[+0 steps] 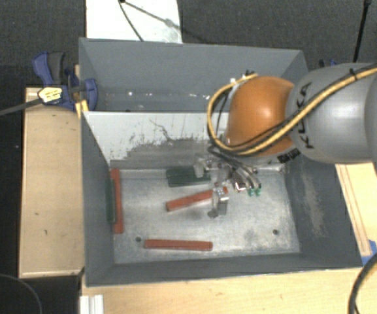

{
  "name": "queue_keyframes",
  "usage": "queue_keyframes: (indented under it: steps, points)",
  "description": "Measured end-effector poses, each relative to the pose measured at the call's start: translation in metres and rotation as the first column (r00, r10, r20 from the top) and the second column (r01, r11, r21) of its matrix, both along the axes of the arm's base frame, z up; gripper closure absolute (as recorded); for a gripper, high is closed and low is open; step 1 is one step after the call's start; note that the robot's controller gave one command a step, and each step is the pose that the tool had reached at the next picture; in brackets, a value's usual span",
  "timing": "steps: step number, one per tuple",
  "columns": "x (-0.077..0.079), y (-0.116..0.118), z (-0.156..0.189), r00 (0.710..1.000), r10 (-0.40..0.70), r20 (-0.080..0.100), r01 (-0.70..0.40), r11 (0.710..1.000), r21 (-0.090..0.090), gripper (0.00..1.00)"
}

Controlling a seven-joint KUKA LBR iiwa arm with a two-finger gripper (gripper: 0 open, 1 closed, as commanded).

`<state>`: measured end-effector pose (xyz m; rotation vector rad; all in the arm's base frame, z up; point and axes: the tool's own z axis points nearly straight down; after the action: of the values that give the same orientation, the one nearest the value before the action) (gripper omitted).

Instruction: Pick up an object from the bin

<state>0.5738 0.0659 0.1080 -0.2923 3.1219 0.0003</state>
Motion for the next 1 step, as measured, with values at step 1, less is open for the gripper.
queue_keyframes:
  steps: [1]
  points:
    - [-0.0132, -0.0059, -0.0389, 0.999, 0.054, -0.006, -0.054, 0.999, 0.0, 0.0]
